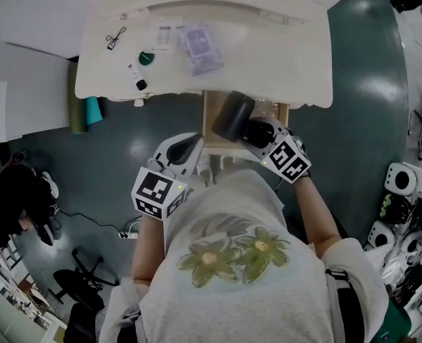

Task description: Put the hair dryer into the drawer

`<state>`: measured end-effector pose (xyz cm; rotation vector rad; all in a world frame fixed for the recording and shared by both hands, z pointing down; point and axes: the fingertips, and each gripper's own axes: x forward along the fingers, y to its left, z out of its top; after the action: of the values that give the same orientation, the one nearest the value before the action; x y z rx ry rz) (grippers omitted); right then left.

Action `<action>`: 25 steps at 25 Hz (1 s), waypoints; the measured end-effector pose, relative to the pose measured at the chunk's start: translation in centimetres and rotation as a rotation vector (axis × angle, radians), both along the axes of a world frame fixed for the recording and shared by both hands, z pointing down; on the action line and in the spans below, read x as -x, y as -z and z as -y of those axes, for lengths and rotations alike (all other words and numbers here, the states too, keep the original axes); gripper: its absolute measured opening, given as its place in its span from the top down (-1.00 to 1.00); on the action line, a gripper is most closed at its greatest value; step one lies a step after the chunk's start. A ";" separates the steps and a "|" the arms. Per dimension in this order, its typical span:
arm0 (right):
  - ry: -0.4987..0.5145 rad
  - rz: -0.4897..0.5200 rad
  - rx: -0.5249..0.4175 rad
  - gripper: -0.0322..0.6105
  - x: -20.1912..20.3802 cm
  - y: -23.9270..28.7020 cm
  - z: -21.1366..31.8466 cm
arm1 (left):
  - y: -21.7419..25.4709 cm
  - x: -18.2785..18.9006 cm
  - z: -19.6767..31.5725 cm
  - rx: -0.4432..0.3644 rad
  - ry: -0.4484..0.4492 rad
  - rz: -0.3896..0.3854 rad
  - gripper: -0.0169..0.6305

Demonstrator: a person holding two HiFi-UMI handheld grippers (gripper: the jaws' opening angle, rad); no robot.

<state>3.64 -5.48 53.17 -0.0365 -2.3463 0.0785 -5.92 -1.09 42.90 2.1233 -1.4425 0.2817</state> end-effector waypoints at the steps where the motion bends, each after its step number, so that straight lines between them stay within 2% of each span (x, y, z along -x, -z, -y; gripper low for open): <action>1: 0.001 -0.007 0.002 0.23 0.0 -0.2 0.0 | -0.2 0.0 -0.1 0.005 0.000 -0.002 0.91; 9: 0.027 -0.042 0.008 0.23 0.0 -1.7 0.1 | -1.0 -0.2 0.1 0.034 -0.005 -0.030 0.91; 25: 0.055 -0.073 0.029 0.23 0.2 -4.7 -0.1 | -2.2 -0.1 -0.3 0.065 -0.001 -0.036 0.91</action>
<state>3.44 -5.33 57.84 -0.1104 -2.2700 0.0856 -5.83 -0.77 45.12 2.0667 -1.3933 0.2854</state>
